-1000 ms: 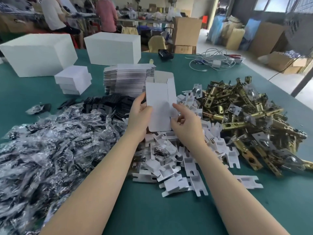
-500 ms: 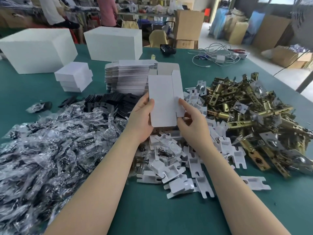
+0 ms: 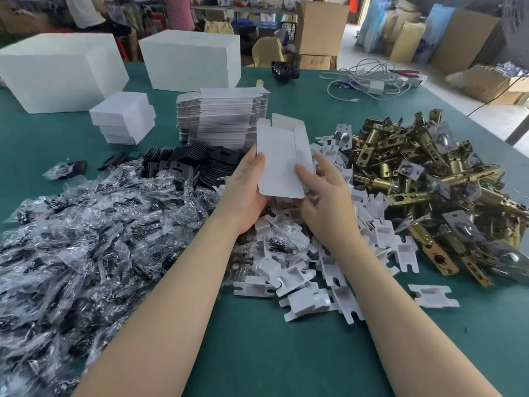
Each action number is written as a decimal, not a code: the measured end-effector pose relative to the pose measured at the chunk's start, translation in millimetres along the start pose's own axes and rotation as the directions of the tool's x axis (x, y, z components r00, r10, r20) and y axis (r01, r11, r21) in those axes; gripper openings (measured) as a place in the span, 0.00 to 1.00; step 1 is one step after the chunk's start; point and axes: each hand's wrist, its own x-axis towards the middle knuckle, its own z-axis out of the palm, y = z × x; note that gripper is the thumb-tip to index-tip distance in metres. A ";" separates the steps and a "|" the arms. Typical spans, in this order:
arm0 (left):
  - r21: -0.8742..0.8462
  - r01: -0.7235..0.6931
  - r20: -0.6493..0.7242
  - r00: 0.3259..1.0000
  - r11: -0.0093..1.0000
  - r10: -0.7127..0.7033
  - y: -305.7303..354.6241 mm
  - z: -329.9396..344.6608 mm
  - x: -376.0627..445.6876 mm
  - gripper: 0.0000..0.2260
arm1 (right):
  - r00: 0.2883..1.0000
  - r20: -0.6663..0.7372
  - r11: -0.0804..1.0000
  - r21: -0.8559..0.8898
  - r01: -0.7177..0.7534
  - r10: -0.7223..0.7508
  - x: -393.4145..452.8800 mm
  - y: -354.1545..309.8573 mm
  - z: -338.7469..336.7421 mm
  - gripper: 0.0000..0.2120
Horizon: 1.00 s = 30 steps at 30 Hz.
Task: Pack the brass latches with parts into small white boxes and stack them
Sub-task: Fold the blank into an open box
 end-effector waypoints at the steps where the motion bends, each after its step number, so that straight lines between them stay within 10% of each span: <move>1: 0.005 -0.005 0.010 1.000 1.000 0.005 -0.4 0.2 -0.7 0.17 | 0.999 -0.017 0.999 -0.034 0.035 -0.036 -1.6 -1.7 0.4 0.25; 17: -0.160 0.172 0.213 0.968 0.972 -0.136 8.5 0.5 -1.6 0.18 | 0.971 -0.048 0.965 -0.127 0.229 -0.236 -8.4 -10.2 1.1 0.20; 30: -0.167 0.238 0.042 0.971 0.957 -0.234 -5.8 -2.5 5.3 0.28 | 0.955 -0.113 0.961 -0.055 0.271 -0.275 -12.4 -8.8 3.0 0.14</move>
